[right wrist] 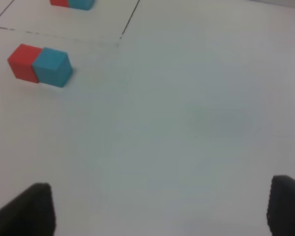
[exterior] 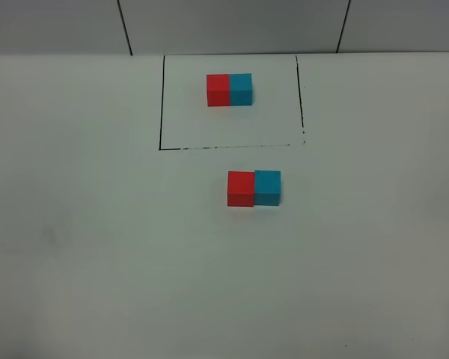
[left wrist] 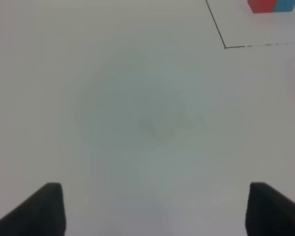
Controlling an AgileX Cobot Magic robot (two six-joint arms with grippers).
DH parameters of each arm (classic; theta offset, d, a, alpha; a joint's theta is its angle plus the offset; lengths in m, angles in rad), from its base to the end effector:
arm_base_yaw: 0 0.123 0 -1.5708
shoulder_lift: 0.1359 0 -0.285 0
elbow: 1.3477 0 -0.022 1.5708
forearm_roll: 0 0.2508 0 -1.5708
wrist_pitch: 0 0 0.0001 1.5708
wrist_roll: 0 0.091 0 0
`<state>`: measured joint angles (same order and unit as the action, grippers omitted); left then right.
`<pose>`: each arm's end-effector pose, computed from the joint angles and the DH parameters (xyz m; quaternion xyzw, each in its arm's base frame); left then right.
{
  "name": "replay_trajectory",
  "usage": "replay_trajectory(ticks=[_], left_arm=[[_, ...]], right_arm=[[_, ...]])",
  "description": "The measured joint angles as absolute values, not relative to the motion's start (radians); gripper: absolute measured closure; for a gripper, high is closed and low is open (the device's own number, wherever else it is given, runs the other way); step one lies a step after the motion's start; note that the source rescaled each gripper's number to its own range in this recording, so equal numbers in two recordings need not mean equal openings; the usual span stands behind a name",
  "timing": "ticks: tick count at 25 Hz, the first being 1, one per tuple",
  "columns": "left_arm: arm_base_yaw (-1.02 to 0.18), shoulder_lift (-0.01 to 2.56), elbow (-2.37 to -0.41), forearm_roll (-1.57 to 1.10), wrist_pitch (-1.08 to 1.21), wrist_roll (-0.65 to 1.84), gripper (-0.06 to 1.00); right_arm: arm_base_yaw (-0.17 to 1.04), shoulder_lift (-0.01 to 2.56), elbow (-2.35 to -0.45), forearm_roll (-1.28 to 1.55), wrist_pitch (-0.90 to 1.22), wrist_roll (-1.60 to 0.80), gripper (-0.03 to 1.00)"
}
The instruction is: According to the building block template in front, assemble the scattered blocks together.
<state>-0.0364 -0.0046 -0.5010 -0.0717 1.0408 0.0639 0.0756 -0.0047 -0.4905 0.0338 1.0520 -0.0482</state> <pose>-0.0052 -0.0054 0.2793 0.0435 0.8448 -0.0285 0.5325 -0.0043 0.0024 0.2754 -0.0532 0.8504 0.0241 0.5228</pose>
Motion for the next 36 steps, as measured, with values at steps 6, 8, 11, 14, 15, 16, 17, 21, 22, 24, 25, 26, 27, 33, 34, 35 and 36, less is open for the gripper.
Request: replay_trajectory(ticks=[6,8,11,14,15,16,17,21,22,24,25,26,27,33,34,35,36], left_arm=[[-0.036,-0.005,-0.501,-0.072,1.041,0.064,0.33],[-0.036,-0.005,-0.501,-0.072,1.041,0.064,0.33],[-0.036,-0.005,-0.501,-0.072,1.041,0.064,0.33],[-0.036,-0.005,-0.501,-0.072,1.041,0.064,0.33],[-0.036,-0.005,-0.501,-0.072,1.041,0.064,0.33],[-0.036,-0.005,-0.501,-0.072,1.041,0.064,0.33],[-0.036,-0.005,-0.501,-0.072,1.041,0.064,0.33],[-0.036,-0.005,-0.501,-0.072,1.041,0.064,0.33],[-0.036,-0.005,-0.501,-0.072,1.041,0.064,0.33],[-0.036,-0.005,-0.501,-0.072,1.041,0.064,0.33],[-0.036,-0.005,-0.501,-0.072,1.041,0.064,0.33],[-0.036,-0.005,-0.501,-0.072,1.041,0.064,0.33],[-0.036,-0.005,-0.501,-0.072,1.041,0.064,0.33],[-0.036,-0.005,-0.501,-0.072,1.041,0.064,0.33],[-0.036,-0.005,-0.501,-0.072,1.041,0.064,0.33],[-0.036,-0.005,-0.501,-0.072,1.041,0.064,0.33],[-0.036,-0.005,-0.501,-0.072,1.041,0.064,0.33]], right_arm=[[0.077,-0.005,-0.491,0.033,1.052,-0.044,0.17],[0.077,-0.005,-0.491,0.033,1.052,-0.044,0.17],[0.077,-0.005,-0.491,0.033,1.052,-0.044,0.17],[0.077,-0.005,-0.491,0.033,1.052,-0.044,0.17],[0.077,-0.005,-0.491,0.033,1.052,-0.044,0.17],[0.077,-0.005,-0.491,0.033,1.052,-0.044,0.17],[0.077,-0.005,-0.491,0.033,1.052,-0.044,0.17],[0.077,-0.005,-0.491,0.033,1.052,-0.044,0.17],[0.077,-0.005,-0.491,0.033,1.052,-0.044,0.17],[0.077,-0.005,-0.491,0.033,1.052,-0.044,0.17],[0.077,-0.005,-0.491,0.033,1.052,-0.044,0.17],[0.077,-0.005,-0.491,0.033,1.052,-0.044,0.17],[0.077,-0.005,-0.491,0.033,1.052,-0.044,0.17],[0.077,-0.005,-0.491,0.033,1.052,-0.044,0.17],[0.077,-0.005,-0.491,0.033,1.052,-0.044,0.17],[0.077,-0.005,-0.491,0.033,1.052,-0.044,0.17],[0.077,-0.005,-0.491,0.033,1.052,-0.044,0.17]])
